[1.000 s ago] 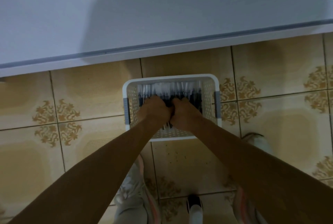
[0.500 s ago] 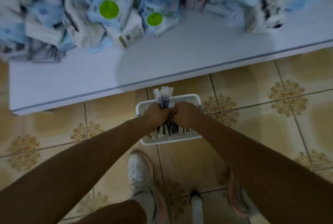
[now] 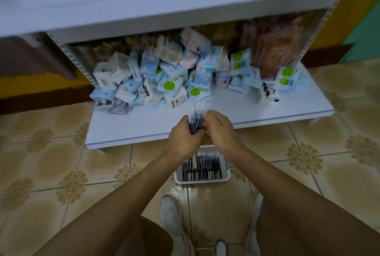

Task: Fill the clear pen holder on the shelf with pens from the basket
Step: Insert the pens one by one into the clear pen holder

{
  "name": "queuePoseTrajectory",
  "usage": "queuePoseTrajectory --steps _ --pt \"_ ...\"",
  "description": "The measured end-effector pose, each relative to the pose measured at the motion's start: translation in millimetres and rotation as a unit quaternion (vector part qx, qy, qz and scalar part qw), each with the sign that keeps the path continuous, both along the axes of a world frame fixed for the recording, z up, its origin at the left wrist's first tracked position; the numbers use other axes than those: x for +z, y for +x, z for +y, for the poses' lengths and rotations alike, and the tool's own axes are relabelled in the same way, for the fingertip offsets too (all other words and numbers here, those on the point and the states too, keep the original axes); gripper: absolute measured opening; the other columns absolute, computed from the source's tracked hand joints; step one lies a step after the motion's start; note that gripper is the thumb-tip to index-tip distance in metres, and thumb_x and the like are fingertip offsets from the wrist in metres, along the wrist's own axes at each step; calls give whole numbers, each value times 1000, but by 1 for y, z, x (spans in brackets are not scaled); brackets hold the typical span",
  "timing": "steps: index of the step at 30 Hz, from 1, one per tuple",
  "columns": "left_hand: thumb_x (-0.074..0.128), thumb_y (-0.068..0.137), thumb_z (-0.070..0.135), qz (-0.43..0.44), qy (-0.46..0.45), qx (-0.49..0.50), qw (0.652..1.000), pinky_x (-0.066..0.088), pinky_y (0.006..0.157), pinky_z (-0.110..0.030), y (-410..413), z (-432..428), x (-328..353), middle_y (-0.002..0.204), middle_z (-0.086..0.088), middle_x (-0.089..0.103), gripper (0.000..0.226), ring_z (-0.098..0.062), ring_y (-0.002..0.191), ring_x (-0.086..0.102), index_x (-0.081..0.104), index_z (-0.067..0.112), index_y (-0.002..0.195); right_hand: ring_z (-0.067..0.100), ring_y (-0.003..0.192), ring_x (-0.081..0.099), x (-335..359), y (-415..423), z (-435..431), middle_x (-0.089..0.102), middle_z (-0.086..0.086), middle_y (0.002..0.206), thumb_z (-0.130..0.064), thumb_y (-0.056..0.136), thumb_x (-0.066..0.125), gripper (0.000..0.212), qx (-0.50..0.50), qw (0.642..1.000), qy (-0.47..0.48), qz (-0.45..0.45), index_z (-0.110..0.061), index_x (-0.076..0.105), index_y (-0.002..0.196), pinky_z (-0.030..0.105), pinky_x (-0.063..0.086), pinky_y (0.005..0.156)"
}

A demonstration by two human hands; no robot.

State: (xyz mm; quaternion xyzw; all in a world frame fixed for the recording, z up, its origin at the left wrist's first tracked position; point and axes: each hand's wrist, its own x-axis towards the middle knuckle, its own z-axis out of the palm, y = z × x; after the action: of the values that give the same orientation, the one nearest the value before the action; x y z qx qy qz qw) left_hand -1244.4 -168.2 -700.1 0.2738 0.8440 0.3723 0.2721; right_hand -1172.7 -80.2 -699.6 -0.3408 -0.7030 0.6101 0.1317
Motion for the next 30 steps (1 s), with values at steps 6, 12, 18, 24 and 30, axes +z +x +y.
queuePoseTrajectory --steps 6,12,18,24,30 --pt "56 91 23 73 88 33 993 43 53 -34 29 -14 101 68 -6 58 16 -24 65 58 59 7 89 13 79 63 107 3 -26 60 7 82 -45 83 67 45 9 993 -29 116 -3 59 99 24 48 70" --pt "55 93 19 128 172 79 974 48 56 -30 49 -27 182 81 -1 65 7 -15 74 61 61 17 96 13 90 64 189 11 -38 65 0 94 -31 88 66 31 56 986 1 159 -14 57 112 25 51 76" --pt "63 84 11 60 230 59 970 39 46 -17 39 -59 225 61 9 58 13 1 52 55 55 21 86 12 94 65 230 -7 -60 68 1 99 -38 95 52 25 69 982 9 174 -19 63 107 27 49 83" --pt "52 89 8 18 260 58 964 29 44 -25 13 -88 258 48 6 45 16 -12 43 35 54 17 76 11 83 66 266 -33 -83 69 5 91 -42 92 55 34 117 979 42 161 -11 66 100 22 50 71" --pt "44 89 4 -18 276 94 957 28 41 -21 -17 -80 260 46 3 42 19 -9 40 34 58 12 79 6 92 67 264 -50 -72 71 -1 100 -34 90 62 25 182 966 52 173 -17 64 107 19 52 78"
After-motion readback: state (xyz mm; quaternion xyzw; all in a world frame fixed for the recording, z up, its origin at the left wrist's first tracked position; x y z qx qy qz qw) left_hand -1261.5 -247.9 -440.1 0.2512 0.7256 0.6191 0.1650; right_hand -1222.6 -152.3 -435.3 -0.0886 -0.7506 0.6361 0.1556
